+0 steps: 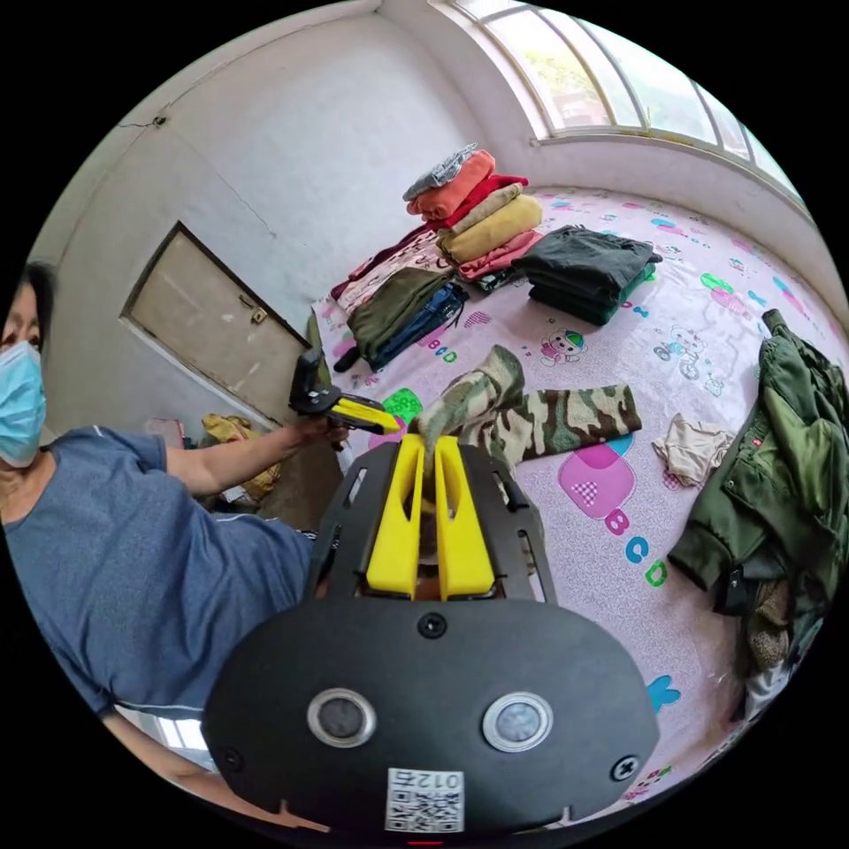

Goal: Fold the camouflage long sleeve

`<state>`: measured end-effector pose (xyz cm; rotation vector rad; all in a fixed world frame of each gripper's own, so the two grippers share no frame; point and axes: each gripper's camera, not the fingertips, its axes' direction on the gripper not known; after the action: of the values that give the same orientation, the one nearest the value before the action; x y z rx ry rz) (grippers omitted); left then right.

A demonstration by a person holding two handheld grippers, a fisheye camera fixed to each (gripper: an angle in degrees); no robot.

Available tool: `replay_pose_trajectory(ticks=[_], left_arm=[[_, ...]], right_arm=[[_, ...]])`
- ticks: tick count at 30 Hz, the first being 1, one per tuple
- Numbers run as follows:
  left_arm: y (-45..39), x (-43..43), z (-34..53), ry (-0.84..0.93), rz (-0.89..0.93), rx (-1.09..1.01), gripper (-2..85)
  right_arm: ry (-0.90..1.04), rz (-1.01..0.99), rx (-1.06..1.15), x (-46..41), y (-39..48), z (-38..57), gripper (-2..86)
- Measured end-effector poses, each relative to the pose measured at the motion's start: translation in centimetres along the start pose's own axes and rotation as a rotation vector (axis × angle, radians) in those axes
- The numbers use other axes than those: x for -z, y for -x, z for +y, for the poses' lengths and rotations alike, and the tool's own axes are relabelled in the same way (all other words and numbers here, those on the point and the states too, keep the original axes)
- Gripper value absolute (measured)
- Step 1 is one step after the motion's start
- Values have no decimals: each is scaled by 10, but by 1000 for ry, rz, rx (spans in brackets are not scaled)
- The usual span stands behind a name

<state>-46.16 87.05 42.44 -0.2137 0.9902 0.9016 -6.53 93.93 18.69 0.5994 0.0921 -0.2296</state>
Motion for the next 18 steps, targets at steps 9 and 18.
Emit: replay_pose_trajectory(ticks=[9, 18], left_arm=[[-1, -22, -121, 142, 136, -301, 4], [-46, -45, -235, 279, 211, -744, 101]], right_arm=[[30, -38, 24, 70, -8, 60, 12], [-45, -21, -106, 115, -21, 110, 12]])
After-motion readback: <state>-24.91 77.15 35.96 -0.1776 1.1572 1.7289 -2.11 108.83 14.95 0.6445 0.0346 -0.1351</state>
